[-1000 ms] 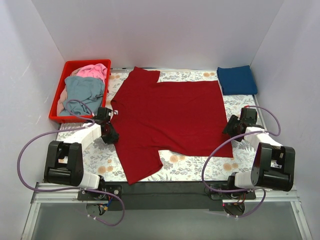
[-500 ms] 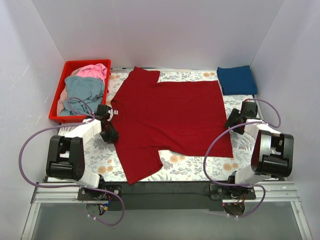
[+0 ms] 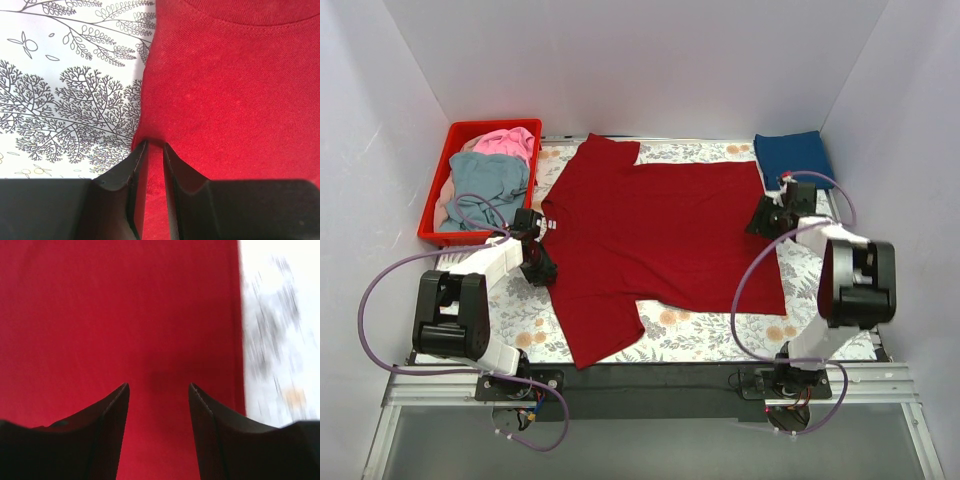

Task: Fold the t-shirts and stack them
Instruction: Flatten the tshirt out

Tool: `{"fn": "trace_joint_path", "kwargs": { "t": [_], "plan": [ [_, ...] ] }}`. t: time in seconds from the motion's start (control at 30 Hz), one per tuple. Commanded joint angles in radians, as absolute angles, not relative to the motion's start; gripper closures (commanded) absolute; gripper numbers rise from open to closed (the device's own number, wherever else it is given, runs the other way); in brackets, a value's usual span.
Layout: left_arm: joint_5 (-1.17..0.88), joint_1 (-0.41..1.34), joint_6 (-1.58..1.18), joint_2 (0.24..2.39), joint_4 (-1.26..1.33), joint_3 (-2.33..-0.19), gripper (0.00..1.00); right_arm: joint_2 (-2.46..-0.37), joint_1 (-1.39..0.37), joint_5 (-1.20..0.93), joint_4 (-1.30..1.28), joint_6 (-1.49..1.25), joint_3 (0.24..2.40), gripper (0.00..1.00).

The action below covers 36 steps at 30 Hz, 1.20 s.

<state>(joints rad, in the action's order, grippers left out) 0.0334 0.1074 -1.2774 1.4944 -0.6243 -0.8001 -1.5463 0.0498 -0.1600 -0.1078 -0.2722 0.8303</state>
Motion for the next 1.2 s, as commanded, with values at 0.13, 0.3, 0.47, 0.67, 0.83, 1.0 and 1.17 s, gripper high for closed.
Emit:
{"fn": "trace_joint_path", "kwargs": {
  "t": [0.13, 0.3, 0.47, 0.67, 0.83, 1.0, 1.17],
  "plan": [
    [0.061, 0.101, -1.264, 1.474, -0.63, -0.784, 0.83, -1.865, 0.028, -0.181, -0.009, -0.207, 1.077, 0.42],
    [0.051, 0.101, -1.264, 1.482, -0.627, -0.781, 0.83, -1.937, 0.048, -0.149, -0.009, -0.176, 1.137, 0.42],
    [0.052, 0.1, -1.262, 1.482, -0.629, -0.784, 0.83, -1.996, 0.049, -0.16, -0.044, -0.17, 1.219, 0.42],
    [0.051, 0.101, -1.269, 1.462, -0.63, -0.785, 0.82, -1.991, 0.049, -0.166, -0.095, -0.161, 1.293, 0.41],
    [0.063, 0.101, -1.284, 1.407, -0.644, -0.804, 0.81, -1.87, 0.031, -0.169, -0.136, -0.176, 1.256, 0.41],
    [0.106, 0.101, -1.316, 1.315, -0.66, -0.804, 0.79, -1.652, -0.055, -0.112, -0.193, -0.207, 1.083, 0.41],
    [0.137, 0.1, -1.338, 1.273, -0.667, -0.77, 0.77, -1.44, -0.187, -0.021, -0.274, -0.219, 0.893, 0.41]
  ]
}}
